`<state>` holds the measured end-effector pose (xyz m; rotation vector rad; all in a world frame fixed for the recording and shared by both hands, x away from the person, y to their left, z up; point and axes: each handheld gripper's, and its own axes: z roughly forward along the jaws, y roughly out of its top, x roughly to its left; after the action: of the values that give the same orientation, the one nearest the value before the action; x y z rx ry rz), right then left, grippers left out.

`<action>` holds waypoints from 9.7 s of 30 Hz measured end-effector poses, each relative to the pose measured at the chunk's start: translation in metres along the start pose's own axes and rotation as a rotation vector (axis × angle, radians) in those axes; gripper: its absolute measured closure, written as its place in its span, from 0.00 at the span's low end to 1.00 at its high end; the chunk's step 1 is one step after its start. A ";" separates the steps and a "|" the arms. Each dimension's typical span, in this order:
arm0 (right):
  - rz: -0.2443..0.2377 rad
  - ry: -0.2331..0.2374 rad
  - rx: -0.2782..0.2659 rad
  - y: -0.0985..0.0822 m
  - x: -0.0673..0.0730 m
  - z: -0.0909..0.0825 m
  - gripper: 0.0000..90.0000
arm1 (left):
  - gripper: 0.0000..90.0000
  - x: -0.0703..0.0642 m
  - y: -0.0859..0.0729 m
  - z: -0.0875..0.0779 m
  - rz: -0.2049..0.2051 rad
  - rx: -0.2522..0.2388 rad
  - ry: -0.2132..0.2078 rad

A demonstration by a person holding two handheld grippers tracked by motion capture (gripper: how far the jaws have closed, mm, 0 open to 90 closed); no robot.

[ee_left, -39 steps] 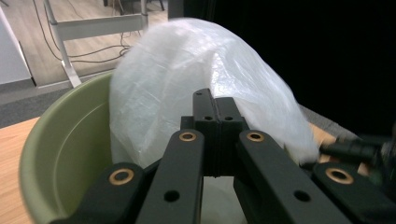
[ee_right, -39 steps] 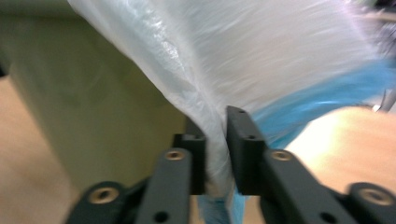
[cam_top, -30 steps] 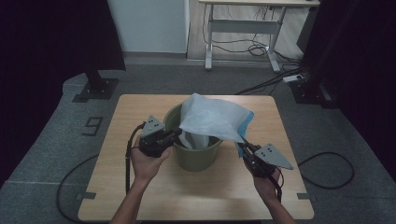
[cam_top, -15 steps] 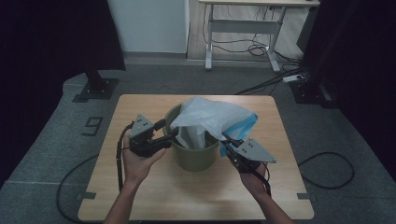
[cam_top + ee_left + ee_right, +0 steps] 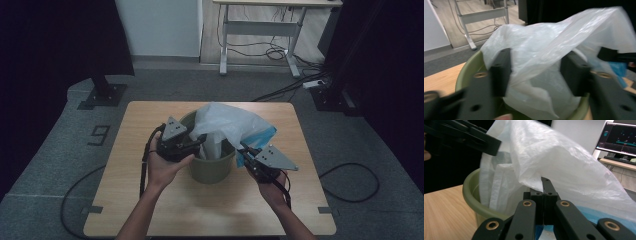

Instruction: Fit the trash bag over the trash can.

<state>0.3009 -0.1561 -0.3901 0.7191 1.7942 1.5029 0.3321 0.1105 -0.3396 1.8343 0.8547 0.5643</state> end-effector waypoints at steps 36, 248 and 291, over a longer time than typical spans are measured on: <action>0.017 -0.089 0.047 -0.045 -0.045 -0.043 0.43 | 0.99 0.079 -0.047 -0.050 -0.186 -0.058 0.028; 0.096 0.119 0.066 -0.017 -0.031 -0.006 0.99 | 0.52 -0.031 -0.016 0.048 -0.035 0.108 -0.238; 0.095 -0.035 0.147 -0.040 -0.065 -0.014 0.99 | 1.00 0.056 -0.007 -0.008 -0.230 -0.158 -0.146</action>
<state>0.3307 -0.2224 -0.4186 0.9081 1.8819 1.4204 0.3601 0.1599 -0.3426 1.5873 0.8817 0.3376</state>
